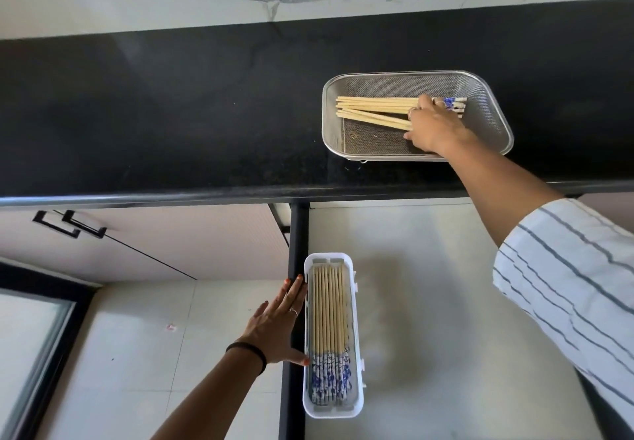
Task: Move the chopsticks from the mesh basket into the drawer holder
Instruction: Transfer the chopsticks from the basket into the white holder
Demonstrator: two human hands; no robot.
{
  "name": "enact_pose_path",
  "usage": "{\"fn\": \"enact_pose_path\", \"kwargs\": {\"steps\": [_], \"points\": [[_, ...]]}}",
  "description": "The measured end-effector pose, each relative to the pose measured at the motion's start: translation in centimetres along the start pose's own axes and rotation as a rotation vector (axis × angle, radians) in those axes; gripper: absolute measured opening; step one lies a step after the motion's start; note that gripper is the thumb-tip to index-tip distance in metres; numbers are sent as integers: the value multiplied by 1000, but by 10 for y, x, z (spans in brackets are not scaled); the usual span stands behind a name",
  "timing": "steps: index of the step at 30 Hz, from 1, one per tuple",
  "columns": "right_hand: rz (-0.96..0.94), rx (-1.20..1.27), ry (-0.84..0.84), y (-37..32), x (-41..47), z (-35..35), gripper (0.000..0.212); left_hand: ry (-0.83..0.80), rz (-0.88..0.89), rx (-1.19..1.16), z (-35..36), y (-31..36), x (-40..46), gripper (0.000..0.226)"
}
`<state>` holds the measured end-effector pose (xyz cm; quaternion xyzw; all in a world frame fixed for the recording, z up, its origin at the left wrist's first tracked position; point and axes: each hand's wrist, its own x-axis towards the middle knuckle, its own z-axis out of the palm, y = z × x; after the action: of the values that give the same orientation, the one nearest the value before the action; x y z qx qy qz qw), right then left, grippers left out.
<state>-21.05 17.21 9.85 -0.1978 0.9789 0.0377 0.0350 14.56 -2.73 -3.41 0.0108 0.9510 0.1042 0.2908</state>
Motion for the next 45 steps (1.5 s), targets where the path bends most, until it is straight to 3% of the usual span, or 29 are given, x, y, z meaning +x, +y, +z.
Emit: {"fn": "enact_pose_path", "kwargs": {"steps": [3, 15, 18, 21, 24, 29, 37, 45], "points": [[-38, -11, 19, -2, -4, -3, 22, -2, 0, 1, 0, 0, 0, 136], [-77, 85, 139, -6, -18, -28, 22, 12, -3, -3, 0, 2, -1, 136], [-39, 274, 224, -19, -29, -52, 17, 16, -5, 2, -1, 3, -1, 137], [-63, 654, 270, -33, -52, -76, 19, 10, -17, 19, -1, 5, -1, 136], [-96, 1061, 154, -47, -89, -86, 19, 4, -38, 49, -1, 8, 0, 136], [-128, 1412, -221, -75, -160, -46, 17, 30, -62, 83, -2, 14, -3, 130], [123, 1375, -666, -125, -263, 77, 13, 57, -55, 43, 8, 17, -17, 111], [370, 1101, -717, -172, -304, 138, 24, 98, -57, -15, 14, 19, -23, 102]]}}
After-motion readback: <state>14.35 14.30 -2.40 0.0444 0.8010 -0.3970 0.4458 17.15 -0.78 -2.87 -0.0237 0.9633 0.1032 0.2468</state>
